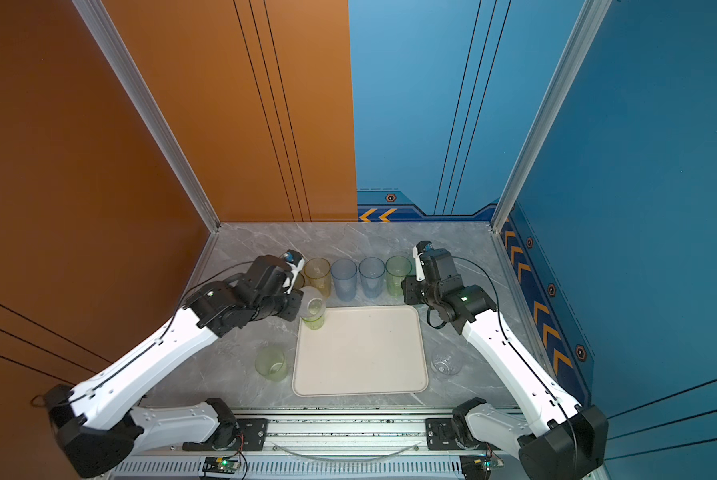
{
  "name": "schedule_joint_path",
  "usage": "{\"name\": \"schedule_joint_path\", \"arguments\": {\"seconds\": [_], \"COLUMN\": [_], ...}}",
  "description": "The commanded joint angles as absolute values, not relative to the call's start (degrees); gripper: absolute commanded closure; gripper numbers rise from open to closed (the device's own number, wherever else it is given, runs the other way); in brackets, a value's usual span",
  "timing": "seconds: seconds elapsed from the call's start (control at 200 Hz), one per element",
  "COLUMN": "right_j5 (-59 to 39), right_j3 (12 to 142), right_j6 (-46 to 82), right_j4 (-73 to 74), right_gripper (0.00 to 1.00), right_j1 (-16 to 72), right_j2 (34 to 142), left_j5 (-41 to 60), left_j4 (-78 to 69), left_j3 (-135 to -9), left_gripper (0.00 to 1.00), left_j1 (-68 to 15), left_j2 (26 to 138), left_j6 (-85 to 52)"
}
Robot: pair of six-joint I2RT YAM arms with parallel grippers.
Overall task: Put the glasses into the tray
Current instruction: 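Grasp the frosted clear cup with the left gripper and lift it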
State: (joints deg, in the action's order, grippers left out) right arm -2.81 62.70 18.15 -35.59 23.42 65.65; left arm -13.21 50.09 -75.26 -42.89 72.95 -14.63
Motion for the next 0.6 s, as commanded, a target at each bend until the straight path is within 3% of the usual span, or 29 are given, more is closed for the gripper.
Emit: {"name": "schedule_joint_path", "arguments": {"seconds": [0.0, 0.596], "right_j5": [-2.4, -2.5], "right_j3": [61.8, 63.1], "right_j6": [19.2, 18.8], "right_j4": [-37.6, -38.7], "right_gripper": [0.66, 0.66], "right_j1": [23.0, 22.4], "right_j2": [65.0, 67.8], "left_j5": [-13.3, -1.9], "left_j4": [50.6, 41.6], "left_j3": [-79.1, -81.7], "left_gripper": [0.92, 0.92], "left_j1": [-45.2, -40.0], "left_j2": [79.0, 97.4], "left_j6": [-12.2, -8.8]}}
